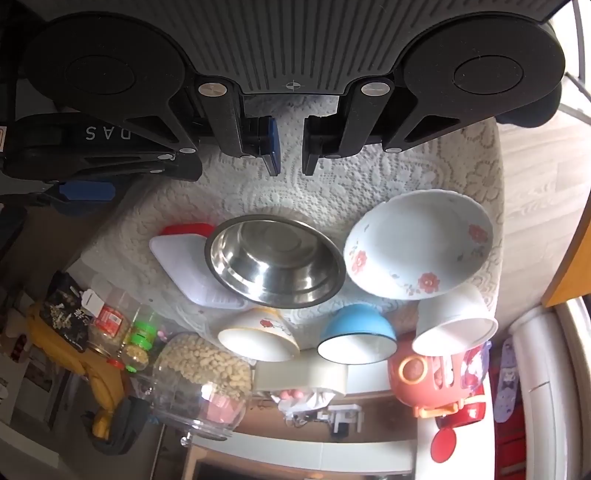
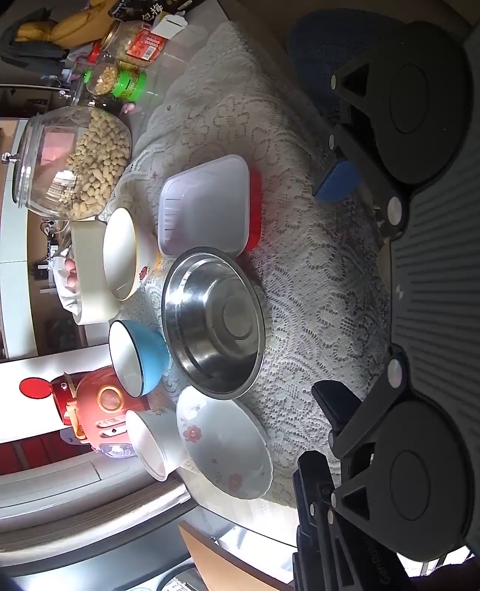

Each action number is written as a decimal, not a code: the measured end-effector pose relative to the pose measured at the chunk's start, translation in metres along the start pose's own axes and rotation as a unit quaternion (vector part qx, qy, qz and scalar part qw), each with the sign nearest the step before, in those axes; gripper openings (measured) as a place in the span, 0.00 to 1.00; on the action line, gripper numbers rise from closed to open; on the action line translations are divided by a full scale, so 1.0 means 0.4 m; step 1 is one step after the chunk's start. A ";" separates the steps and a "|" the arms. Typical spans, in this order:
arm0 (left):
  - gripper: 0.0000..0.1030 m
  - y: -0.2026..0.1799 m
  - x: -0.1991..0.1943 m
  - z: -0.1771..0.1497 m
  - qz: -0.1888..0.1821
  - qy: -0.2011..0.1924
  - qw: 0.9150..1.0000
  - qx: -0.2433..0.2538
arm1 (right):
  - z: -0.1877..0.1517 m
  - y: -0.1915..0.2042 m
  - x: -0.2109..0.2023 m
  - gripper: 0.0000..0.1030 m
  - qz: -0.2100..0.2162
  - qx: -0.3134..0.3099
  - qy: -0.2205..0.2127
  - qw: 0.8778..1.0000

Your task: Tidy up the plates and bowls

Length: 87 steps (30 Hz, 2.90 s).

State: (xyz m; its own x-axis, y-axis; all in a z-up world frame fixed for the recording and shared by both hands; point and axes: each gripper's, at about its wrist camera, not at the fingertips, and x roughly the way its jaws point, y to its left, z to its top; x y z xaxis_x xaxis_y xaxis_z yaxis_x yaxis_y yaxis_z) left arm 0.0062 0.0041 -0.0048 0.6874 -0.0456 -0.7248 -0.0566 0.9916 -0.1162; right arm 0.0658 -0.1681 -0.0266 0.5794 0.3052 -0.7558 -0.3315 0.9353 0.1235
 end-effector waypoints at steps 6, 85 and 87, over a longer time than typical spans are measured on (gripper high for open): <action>0.16 0.001 0.004 -0.001 0.002 0.004 1.000 -0.002 | -0.002 0.000 0.005 1.00 0.001 -0.001 0.001 1.000; 0.17 0.039 0.167 0.233 -0.079 -0.031 0.993 -0.085 | 0.198 -0.068 0.071 1.00 0.030 -0.029 -0.096 0.995; 0.17 0.028 0.197 0.253 -0.082 -0.023 0.993 -0.081 | 0.213 -0.088 0.086 1.00 0.030 -0.026 -0.099 0.994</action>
State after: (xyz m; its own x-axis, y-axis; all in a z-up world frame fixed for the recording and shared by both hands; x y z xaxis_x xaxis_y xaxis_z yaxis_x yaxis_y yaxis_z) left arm 0.1330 0.0238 0.0053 0.7293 -0.1962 -0.6555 -0.0545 0.9383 -0.3414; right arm 0.1607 -0.1752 -0.0023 0.6910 0.3937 -0.6063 -0.4041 0.9057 0.1276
